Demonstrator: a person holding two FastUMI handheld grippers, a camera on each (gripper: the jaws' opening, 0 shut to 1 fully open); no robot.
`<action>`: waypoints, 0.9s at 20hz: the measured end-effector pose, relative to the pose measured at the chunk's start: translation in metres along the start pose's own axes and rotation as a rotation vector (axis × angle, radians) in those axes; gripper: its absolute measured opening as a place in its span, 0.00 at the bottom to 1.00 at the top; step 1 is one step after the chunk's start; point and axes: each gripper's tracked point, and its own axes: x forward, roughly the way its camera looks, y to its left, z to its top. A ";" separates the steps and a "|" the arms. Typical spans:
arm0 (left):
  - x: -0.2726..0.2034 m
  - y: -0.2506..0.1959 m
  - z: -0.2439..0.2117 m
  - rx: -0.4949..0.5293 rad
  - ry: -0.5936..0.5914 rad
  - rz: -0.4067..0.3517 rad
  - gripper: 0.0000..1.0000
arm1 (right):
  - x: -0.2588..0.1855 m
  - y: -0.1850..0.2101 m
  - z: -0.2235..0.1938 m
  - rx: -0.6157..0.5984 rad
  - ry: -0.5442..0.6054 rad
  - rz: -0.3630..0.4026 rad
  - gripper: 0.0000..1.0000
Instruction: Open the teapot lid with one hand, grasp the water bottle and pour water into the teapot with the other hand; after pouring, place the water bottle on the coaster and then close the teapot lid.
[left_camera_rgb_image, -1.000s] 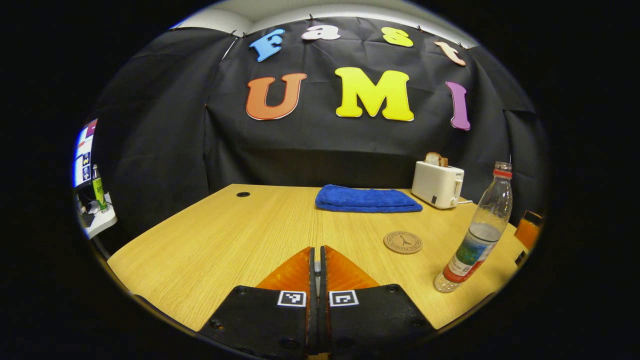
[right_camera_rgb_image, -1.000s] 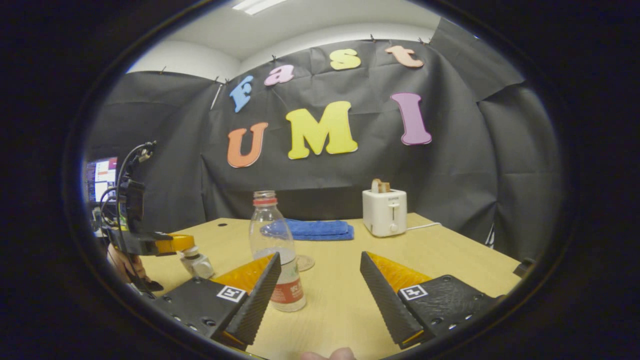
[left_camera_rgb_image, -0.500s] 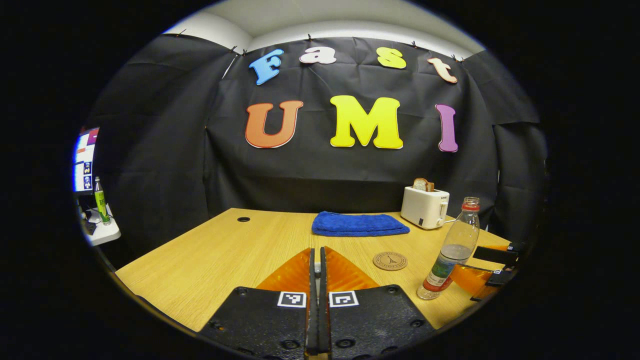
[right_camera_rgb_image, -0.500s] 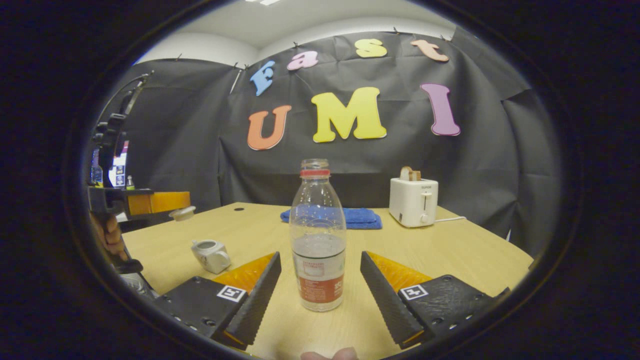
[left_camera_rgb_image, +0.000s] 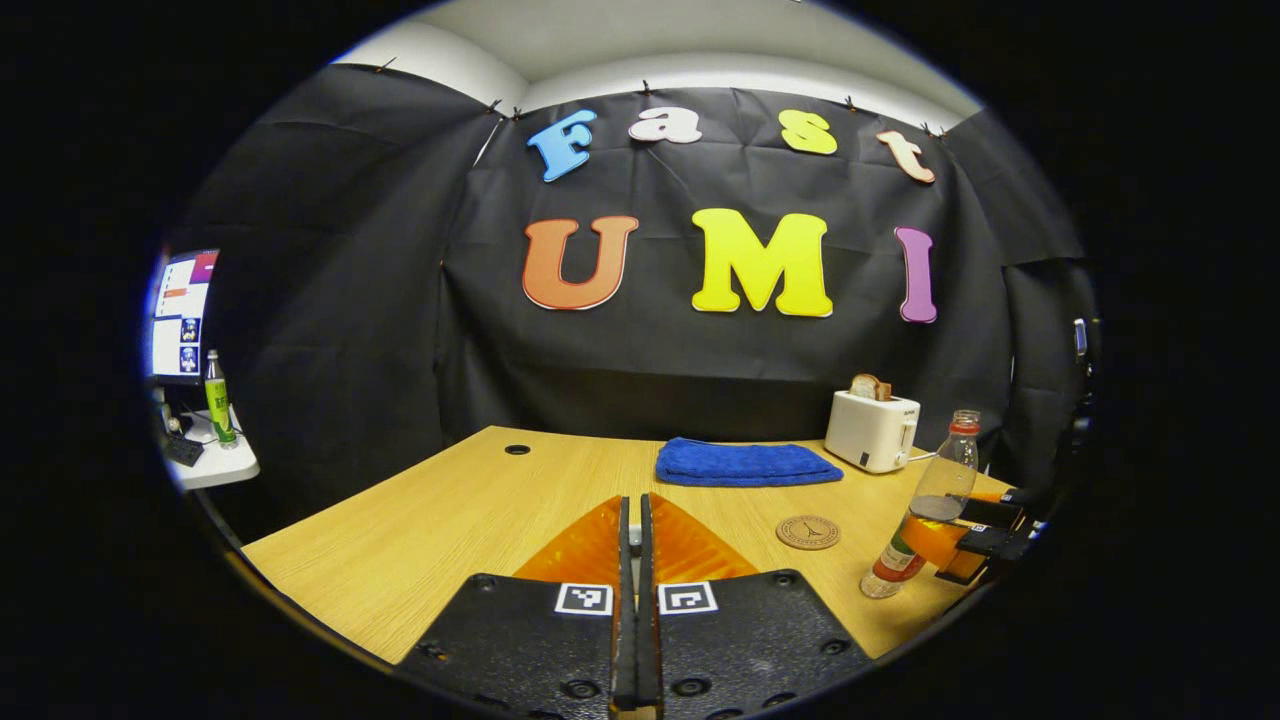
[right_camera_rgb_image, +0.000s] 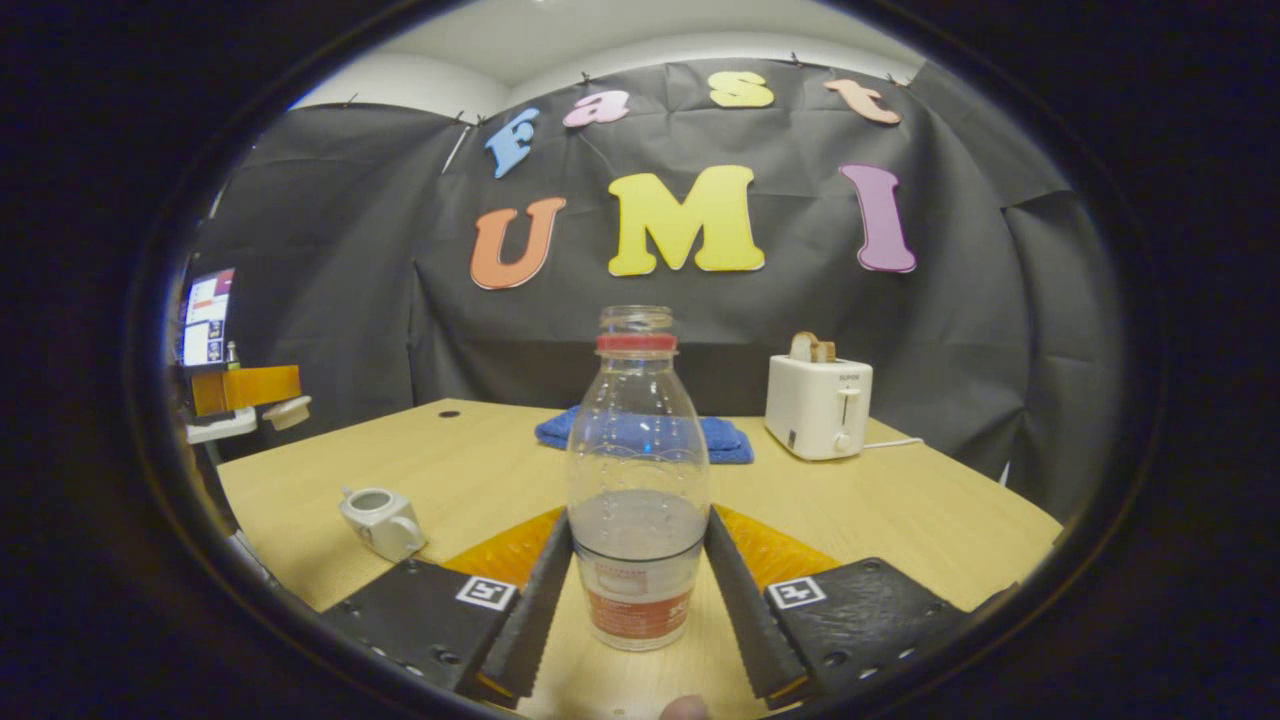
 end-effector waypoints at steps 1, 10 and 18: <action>0.000 0.004 0.001 -0.007 0.000 0.002 0.03 | 0.003 0.006 0.001 -0.030 0.006 0.016 0.74; -0.001 0.023 0.003 -0.010 -0.005 -0.002 0.03 | 0.029 0.020 0.027 -0.626 0.035 0.027 0.70; -0.005 0.036 0.010 0.005 -0.008 -0.062 0.03 | 0.050 0.046 0.003 -0.977 0.106 0.092 0.72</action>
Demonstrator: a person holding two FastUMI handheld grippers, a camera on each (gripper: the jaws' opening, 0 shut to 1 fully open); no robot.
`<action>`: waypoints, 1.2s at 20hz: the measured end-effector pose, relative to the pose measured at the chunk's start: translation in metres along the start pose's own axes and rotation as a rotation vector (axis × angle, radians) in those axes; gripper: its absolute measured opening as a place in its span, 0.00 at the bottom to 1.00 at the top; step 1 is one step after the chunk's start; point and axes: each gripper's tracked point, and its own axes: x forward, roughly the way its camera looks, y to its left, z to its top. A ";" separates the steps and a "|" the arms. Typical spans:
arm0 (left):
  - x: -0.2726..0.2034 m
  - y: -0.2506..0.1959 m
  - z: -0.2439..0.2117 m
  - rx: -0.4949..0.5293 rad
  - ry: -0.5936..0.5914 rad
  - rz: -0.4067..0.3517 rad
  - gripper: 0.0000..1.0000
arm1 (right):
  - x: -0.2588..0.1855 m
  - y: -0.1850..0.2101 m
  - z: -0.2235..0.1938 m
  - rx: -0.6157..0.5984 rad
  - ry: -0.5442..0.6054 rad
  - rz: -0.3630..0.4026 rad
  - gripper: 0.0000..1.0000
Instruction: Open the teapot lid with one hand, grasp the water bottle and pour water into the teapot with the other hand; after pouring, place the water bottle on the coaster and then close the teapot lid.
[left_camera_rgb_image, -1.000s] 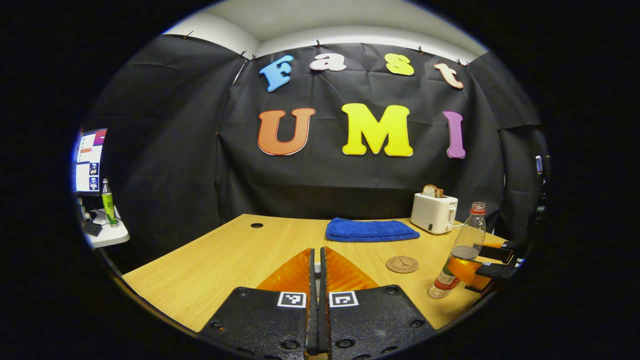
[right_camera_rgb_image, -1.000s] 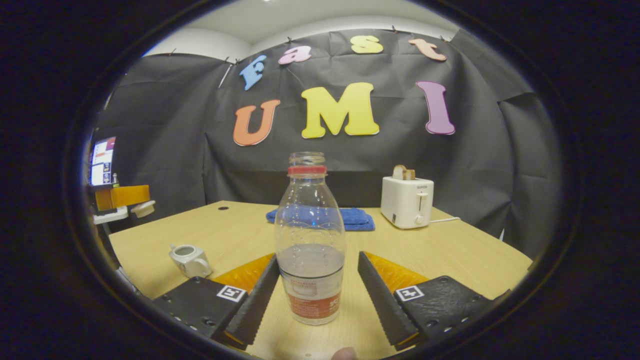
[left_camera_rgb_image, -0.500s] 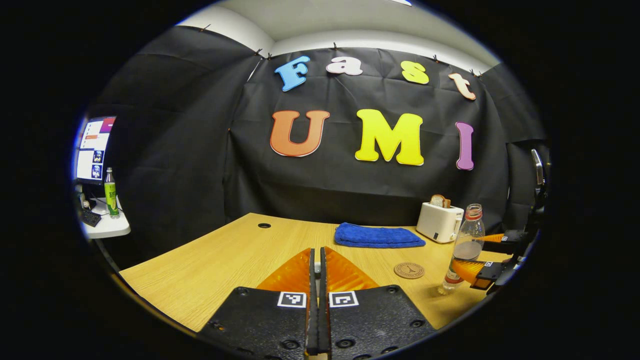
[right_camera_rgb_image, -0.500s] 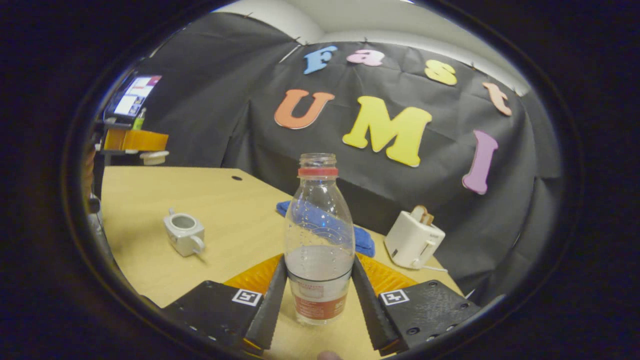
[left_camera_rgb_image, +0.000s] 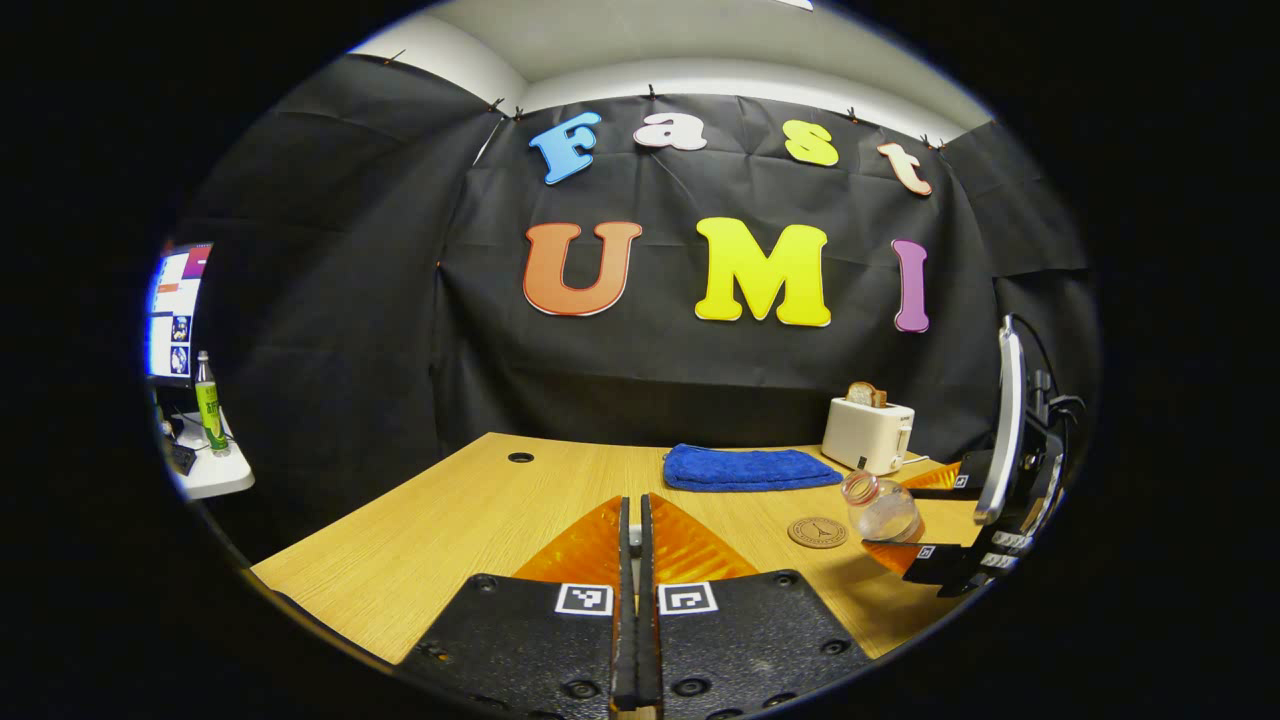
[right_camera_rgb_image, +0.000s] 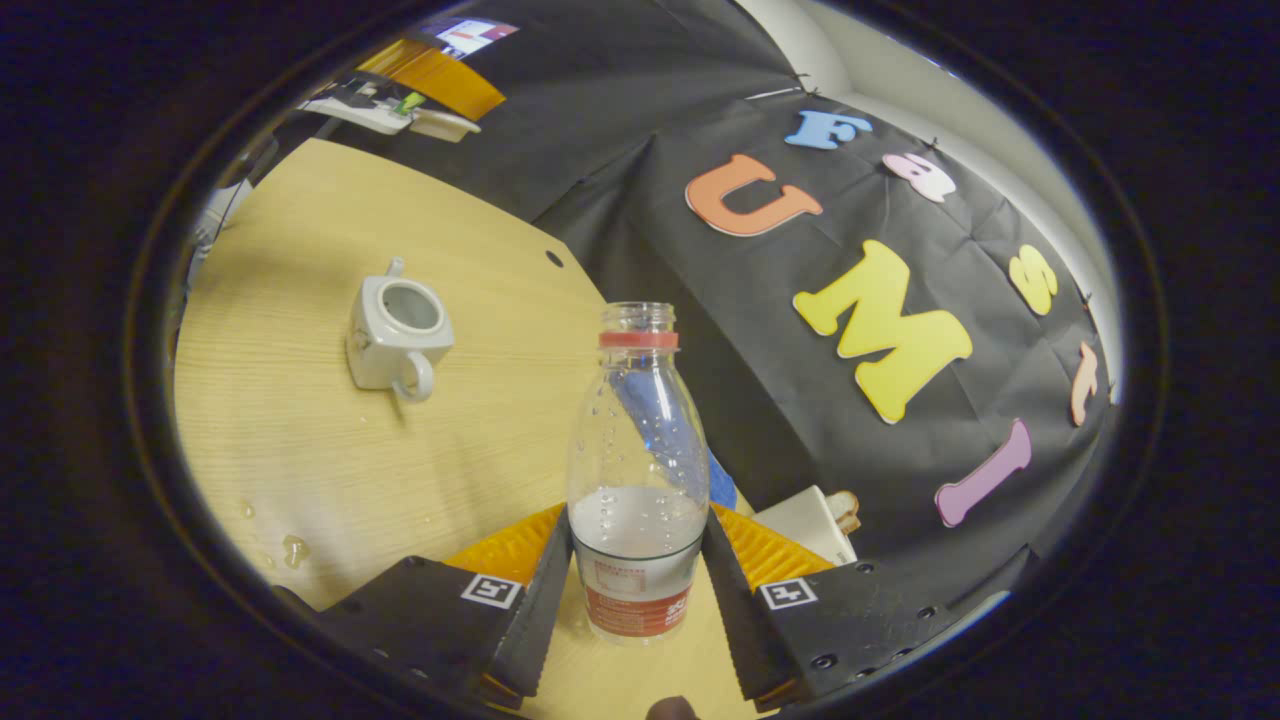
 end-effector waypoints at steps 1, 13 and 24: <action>-0.001 0.003 0.001 0.008 -0.002 0.000 0.02 | 0.000 0.005 0.004 -0.035 -0.006 0.000 0.72; -0.003 0.013 0.002 0.066 -0.001 -0.001 0.02 | 0.019 0.024 0.031 -0.440 -0.058 -0.042 0.72; -0.006 0.017 0.002 0.068 0.005 -0.002 0.02 | 0.017 0.028 0.041 -0.689 -0.089 -0.110 0.72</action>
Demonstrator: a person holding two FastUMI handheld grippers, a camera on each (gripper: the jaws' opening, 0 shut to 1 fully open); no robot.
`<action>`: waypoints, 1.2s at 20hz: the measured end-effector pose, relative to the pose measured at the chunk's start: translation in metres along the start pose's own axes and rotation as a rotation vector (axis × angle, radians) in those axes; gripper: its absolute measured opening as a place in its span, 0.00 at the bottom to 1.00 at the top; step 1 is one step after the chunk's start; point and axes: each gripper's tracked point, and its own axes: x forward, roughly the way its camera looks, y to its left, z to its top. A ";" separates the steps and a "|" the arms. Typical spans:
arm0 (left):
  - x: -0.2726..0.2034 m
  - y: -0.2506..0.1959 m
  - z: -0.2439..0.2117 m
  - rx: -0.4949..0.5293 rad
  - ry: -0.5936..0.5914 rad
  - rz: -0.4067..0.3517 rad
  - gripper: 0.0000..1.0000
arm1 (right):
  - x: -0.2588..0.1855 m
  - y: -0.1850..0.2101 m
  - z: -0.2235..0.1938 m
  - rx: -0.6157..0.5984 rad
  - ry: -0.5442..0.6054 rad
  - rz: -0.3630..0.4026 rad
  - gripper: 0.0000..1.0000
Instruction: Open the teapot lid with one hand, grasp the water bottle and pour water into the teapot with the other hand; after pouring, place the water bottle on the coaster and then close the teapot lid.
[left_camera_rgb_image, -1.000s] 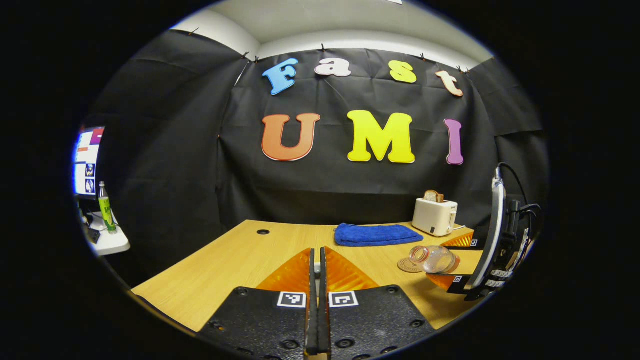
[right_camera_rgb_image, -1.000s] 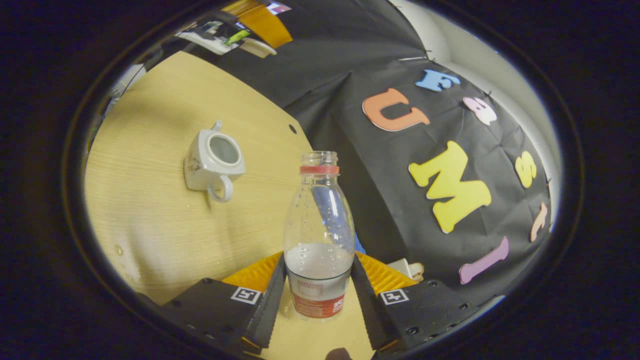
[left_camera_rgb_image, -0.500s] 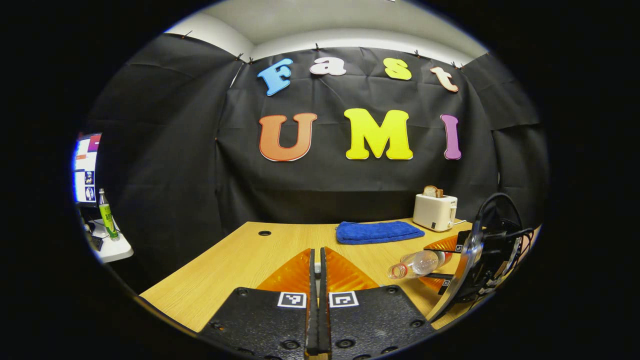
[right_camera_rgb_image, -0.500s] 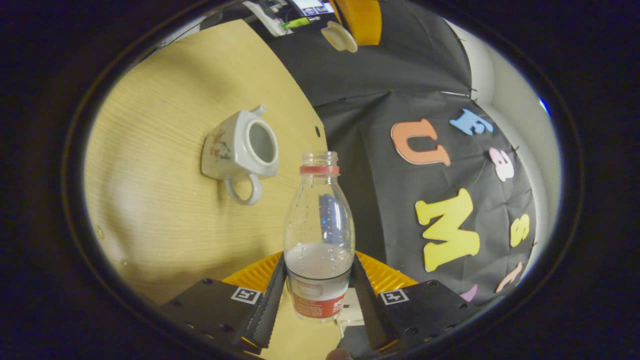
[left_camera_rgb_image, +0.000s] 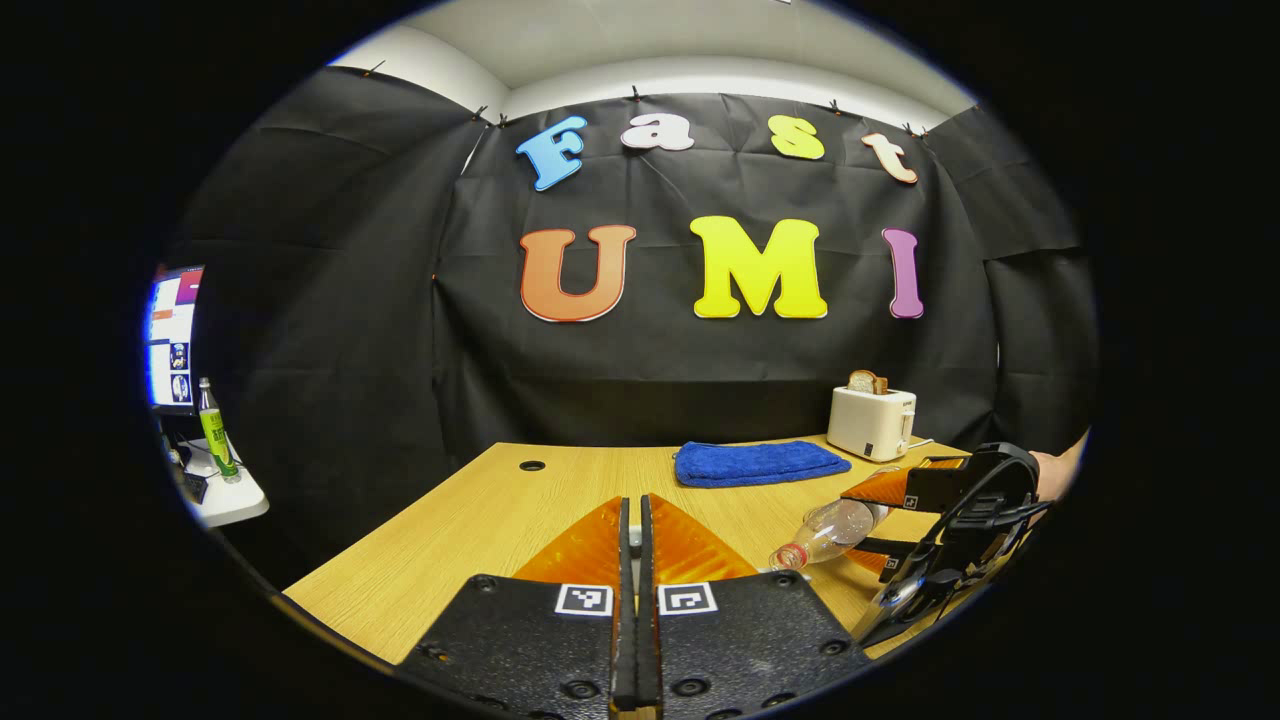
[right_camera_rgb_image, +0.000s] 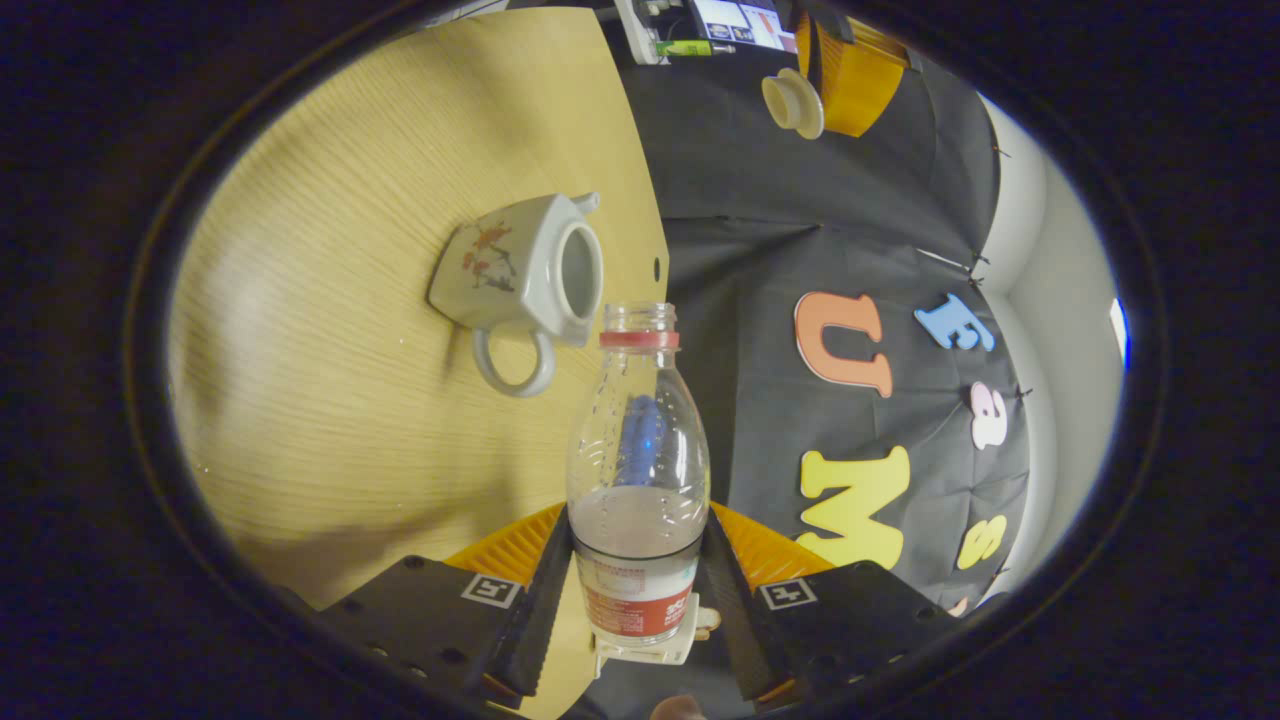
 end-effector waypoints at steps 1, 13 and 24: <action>0.000 0.001 0.000 -0.001 -0.001 0.001 0.02 | 0.000 -0.003 0.001 -0.019 -0.001 -0.004 0.72; -0.001 0.004 0.000 0.008 0.003 0.003 0.02 | 0.002 -0.016 0.009 -0.196 -0.015 -0.037 0.72; -0.004 0.003 0.000 0.015 0.004 -0.008 0.02 | -0.002 -0.026 0.013 -0.274 -0.016 -0.071 0.72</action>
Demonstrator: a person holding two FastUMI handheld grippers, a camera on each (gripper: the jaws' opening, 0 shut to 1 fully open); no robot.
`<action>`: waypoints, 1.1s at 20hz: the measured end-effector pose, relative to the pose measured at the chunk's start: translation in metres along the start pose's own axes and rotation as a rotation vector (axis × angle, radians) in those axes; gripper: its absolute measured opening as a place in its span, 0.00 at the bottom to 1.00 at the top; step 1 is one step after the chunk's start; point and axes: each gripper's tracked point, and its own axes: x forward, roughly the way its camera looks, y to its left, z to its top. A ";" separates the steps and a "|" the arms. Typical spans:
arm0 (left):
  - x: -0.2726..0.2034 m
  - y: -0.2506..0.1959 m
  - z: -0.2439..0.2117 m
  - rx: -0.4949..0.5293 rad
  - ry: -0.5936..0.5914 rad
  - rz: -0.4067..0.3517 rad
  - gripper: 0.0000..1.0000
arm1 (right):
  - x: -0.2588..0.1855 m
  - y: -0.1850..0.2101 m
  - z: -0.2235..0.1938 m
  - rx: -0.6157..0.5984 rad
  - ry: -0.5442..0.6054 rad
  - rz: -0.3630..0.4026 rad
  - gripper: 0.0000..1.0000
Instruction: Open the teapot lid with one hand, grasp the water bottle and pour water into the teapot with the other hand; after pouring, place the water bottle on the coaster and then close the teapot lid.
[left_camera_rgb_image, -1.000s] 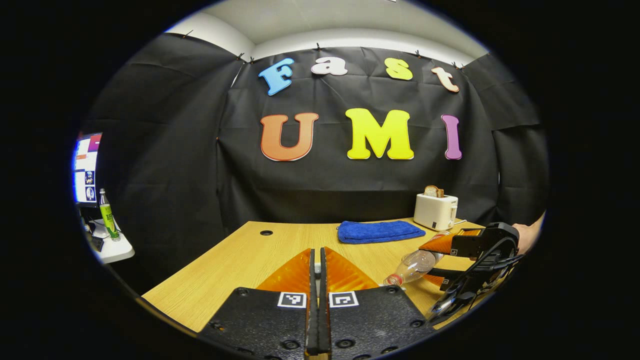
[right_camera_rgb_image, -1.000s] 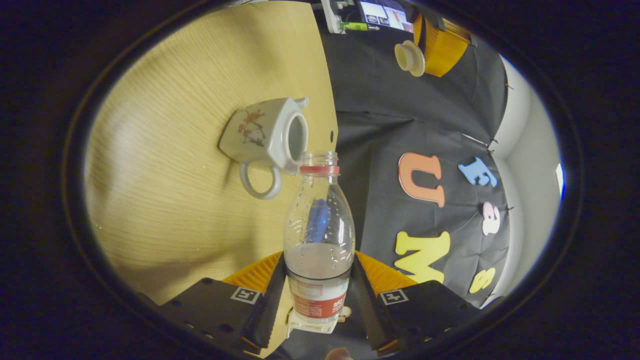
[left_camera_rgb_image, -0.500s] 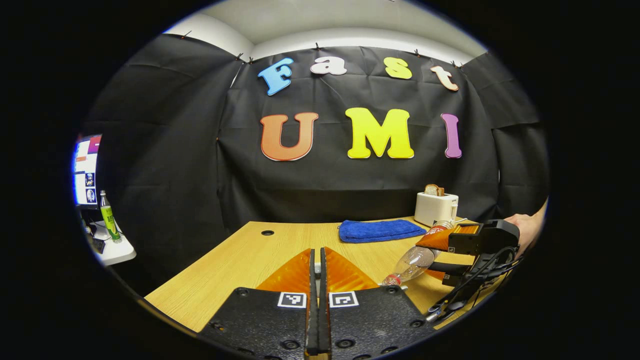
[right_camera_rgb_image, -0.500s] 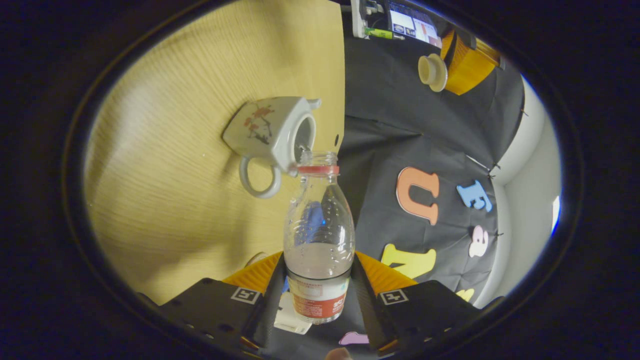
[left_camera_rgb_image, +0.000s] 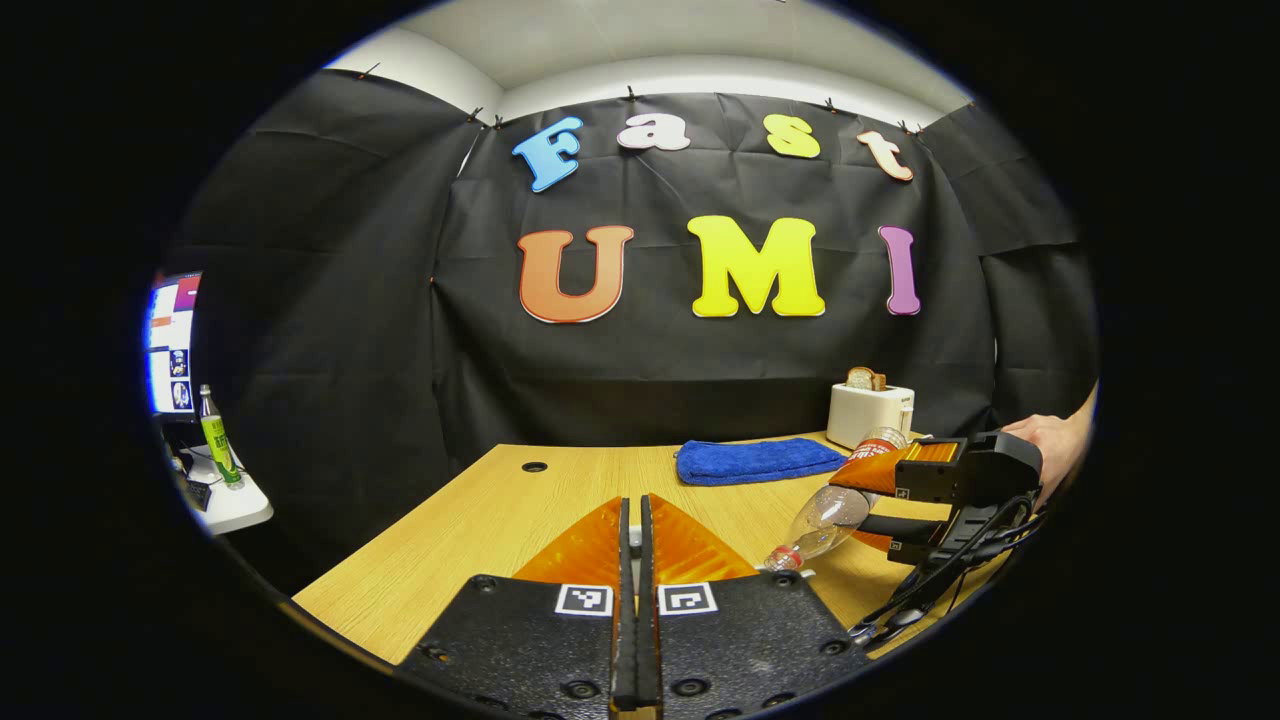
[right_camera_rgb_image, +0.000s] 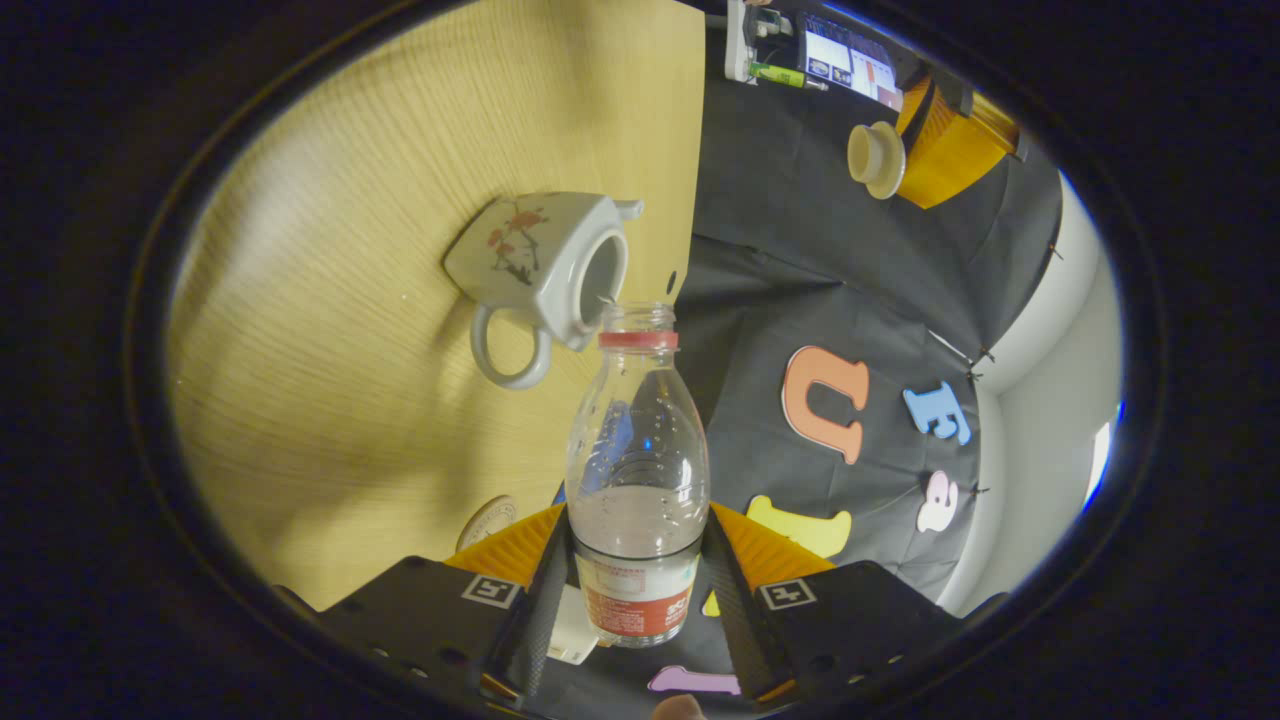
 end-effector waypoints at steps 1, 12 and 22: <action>0.000 0.000 0.001 0.000 -0.002 0.000 0.02 | 0.000 -0.001 0.000 -0.008 0.000 -0.003 0.72; 0.000 0.003 0.001 -0.009 0.000 -0.001 0.02 | 0.000 -0.013 0.000 -0.100 -0.002 -0.031 0.71; -0.003 0.008 0.001 -0.008 0.002 0.005 0.02 | 0.000 -0.019 0.002 -0.175 -0.008 -0.041 0.71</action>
